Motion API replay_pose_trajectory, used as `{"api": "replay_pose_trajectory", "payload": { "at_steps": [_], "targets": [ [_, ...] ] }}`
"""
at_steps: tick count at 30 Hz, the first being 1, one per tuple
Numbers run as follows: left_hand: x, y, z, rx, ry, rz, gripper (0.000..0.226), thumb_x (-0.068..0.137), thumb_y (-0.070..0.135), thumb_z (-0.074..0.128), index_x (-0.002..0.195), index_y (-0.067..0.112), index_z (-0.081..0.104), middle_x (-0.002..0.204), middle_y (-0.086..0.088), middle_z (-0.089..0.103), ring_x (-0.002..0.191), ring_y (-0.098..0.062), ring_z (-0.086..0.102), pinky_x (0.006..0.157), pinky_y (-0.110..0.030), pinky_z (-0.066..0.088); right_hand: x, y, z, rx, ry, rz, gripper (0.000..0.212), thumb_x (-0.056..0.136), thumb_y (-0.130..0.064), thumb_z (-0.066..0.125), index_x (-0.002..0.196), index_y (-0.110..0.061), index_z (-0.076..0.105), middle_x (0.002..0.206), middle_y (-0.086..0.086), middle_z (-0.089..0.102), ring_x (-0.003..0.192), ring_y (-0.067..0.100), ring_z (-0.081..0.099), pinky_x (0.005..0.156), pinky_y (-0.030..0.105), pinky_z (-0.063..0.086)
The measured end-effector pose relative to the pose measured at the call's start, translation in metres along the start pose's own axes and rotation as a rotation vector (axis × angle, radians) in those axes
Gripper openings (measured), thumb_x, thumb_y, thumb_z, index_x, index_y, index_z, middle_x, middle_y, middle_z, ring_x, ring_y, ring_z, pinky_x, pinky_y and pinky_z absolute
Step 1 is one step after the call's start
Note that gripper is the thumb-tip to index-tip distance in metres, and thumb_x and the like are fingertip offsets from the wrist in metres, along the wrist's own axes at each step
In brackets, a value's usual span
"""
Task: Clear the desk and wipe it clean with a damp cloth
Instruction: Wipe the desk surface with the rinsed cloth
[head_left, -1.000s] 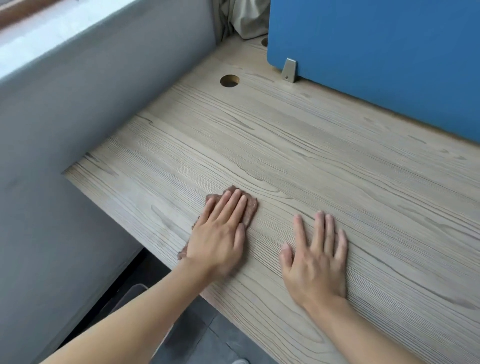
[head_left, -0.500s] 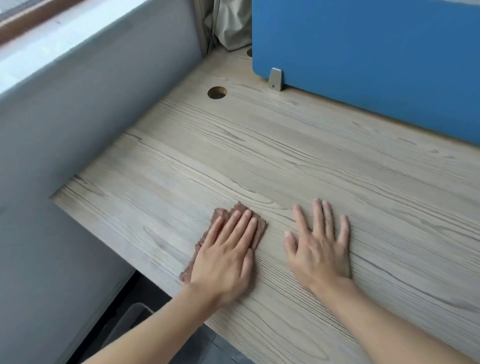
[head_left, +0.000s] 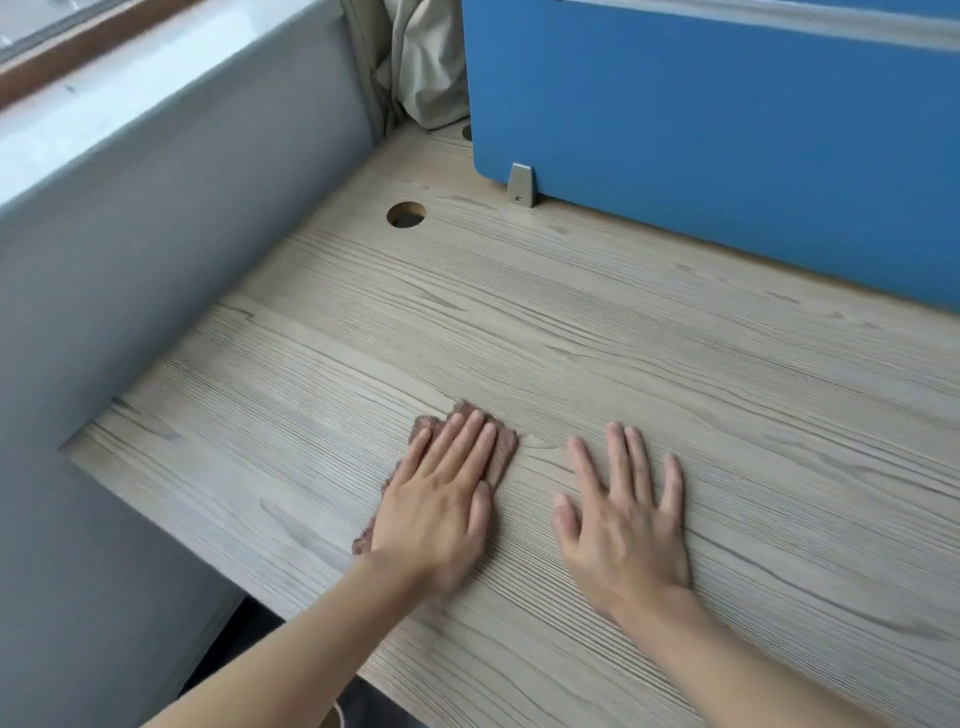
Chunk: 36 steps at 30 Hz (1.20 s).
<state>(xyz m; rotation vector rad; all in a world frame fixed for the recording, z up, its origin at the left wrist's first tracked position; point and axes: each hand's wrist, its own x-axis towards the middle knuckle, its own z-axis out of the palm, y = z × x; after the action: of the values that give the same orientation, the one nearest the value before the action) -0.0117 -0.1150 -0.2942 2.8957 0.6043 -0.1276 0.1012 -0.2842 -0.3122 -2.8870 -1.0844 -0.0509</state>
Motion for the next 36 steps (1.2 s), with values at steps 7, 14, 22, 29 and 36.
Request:
{"api": "replay_pose_trajectory", "payload": {
  "at_steps": [7, 14, 22, 29, 36],
  "targets": [
    [-0.007, 0.017, 0.003, 0.009, 0.0, 0.046, 0.061, 0.102, 0.042, 0.015, 0.159, 0.023, 0.01, 0.166, 0.005, 0.005, 0.152, -0.009, -0.009, 0.123, -0.04, 0.001, 0.0, 0.0, -0.001, 0.008, -0.014, 0.001, 0.066, 0.089, -0.049, 0.036, 0.148, -0.021, 0.049, 0.156, 0.023, 0.037, 0.147, 0.035, 0.032, 0.117, 0.064, 0.019],
    [0.036, 0.011, -0.005, 0.02, 0.039, -0.124, 0.066, 0.097, 0.044, 0.004, 0.159, 0.025, -0.001, 0.165, 0.007, -0.007, 0.15, -0.008, -0.018, 0.123, -0.038, -0.009, -0.001, 0.0, 0.001, 0.012, -0.007, 0.0, 0.067, 0.09, -0.049, 0.035, 0.148, -0.02, 0.05, 0.156, 0.023, 0.037, 0.147, 0.035, 0.032, 0.117, 0.064, 0.017],
    [0.029, 0.027, 0.002, 0.0, 0.019, 0.038, 0.063, 0.099, 0.044, 0.009, 0.159, 0.027, 0.006, 0.166, 0.008, -0.001, 0.151, -0.006, -0.015, 0.124, -0.039, -0.002, 0.002, 0.001, 0.0, 0.051, 0.0, -0.004, 0.066, 0.086, -0.05, 0.039, 0.142, -0.019, 0.055, 0.152, 0.024, 0.043, 0.144, 0.036, 0.038, 0.115, 0.065, 0.021],
    [0.038, 0.034, -0.001, 0.001, 0.032, -0.041, 0.066, 0.097, 0.044, 0.006, 0.159, 0.025, 0.001, 0.165, 0.008, -0.007, 0.15, -0.007, -0.017, 0.124, -0.037, -0.004, 0.027, 0.018, 0.0, 0.085, 0.008, 0.046, 0.061, 0.092, -0.045, 0.035, 0.145, -0.018, 0.05, 0.155, 0.017, 0.041, 0.145, 0.03, 0.036, 0.116, 0.057, 0.024],
    [0.055, 0.029, 0.001, -0.012, 0.027, 0.045, 0.063, 0.099, 0.042, 0.012, 0.16, 0.025, 0.01, 0.166, 0.008, 0.002, 0.152, -0.006, -0.01, 0.124, -0.037, 0.001, 0.029, 0.016, 0.001, 0.083, -0.001, 0.038, 0.064, 0.09, -0.044, 0.037, 0.146, -0.017, 0.051, 0.157, 0.017, 0.038, 0.147, 0.03, 0.033, 0.117, 0.058, 0.023]
  ]
}}
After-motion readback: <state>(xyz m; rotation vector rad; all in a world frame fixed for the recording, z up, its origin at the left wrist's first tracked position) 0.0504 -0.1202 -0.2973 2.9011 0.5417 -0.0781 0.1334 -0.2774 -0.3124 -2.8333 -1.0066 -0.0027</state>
